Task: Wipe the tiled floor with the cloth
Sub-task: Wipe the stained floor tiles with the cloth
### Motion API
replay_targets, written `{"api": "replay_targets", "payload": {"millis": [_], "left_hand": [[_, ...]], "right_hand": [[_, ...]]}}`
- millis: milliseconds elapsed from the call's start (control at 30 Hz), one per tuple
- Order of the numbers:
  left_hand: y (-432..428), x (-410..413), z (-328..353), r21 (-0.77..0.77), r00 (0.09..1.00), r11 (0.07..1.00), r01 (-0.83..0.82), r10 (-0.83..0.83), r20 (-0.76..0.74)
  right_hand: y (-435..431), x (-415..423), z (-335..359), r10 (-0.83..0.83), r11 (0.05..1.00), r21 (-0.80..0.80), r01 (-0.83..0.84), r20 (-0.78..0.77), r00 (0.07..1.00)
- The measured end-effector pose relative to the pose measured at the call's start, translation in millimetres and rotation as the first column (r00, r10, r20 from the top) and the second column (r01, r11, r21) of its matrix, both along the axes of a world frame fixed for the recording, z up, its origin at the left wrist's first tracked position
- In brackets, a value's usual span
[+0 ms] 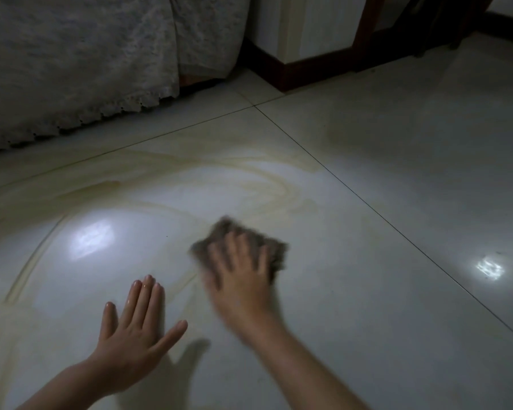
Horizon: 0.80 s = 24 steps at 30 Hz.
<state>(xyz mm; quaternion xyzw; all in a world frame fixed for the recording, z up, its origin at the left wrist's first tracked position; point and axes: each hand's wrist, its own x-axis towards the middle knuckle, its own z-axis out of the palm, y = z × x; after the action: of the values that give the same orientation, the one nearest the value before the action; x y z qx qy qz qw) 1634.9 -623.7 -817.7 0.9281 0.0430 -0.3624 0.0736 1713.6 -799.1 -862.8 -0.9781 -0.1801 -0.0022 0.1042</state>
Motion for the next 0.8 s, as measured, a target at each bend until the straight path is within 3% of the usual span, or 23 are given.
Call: {"api": "replay_targets", "payload": {"millis": [100,167,233,300,400,467,500,600,667,733,800], "left_hand": [[-3,1,1,0.032,1.000,0.999,0.000,0.001,-0.029],[-4,3,0,0.044,1.000,0.999,-0.019,0.020,-0.022],[-3,3,-1,0.034,1.000,0.999,-0.022,0.022,-0.008],[-2,3,-3,0.009,1.000,1.000,-0.014,0.014,-0.001],[2,1,-6,-0.014,1.000,1.000,0.009,-0.009,0.022],[4,0,-5,-0.029,1.000,1.000,0.011,-0.010,0.013],[4,1,-5,-0.037,1.000,0.999,0.009,-0.009,0.005],[4,3,-3,-0.051,1.000,0.999,0.006,-0.007,-0.011],[3,3,0,-0.058,1.000,0.998,-0.007,0.005,-0.028],[2,4,0,-0.051,0.999,0.999,-0.008,0.007,-0.039],[3,4,-3,-0.048,1.000,0.999,-0.012,0.011,-0.017]], "right_hand": [[9,-12,2,0.428,0.904,0.054,-0.425,-0.112,0.897],[-35,22,4,0.514,0.854,0.107,-0.509,-0.033,0.857],[-97,64,0,0.357,0.927,0.111,-0.359,0.033,0.933],[-166,104,-3,0.019,0.998,0.051,-0.022,0.056,0.998],[-199,136,0,-0.417,0.909,-0.050,0.414,-0.102,0.903],[-156,134,3,-0.559,0.829,-0.048,0.558,-0.126,0.820],[-126,125,4,-0.552,0.833,-0.049,0.550,-0.098,0.828],[-23,69,2,-0.240,0.970,-0.034,0.242,0.055,0.969],[26,25,-3,0.079,0.997,-0.013,-0.079,-0.001,0.997],[40,10,0,0.390,0.920,0.012,-0.391,-0.080,0.917],[14,39,4,0.558,0.830,0.023,-0.558,-0.038,0.829]]}}
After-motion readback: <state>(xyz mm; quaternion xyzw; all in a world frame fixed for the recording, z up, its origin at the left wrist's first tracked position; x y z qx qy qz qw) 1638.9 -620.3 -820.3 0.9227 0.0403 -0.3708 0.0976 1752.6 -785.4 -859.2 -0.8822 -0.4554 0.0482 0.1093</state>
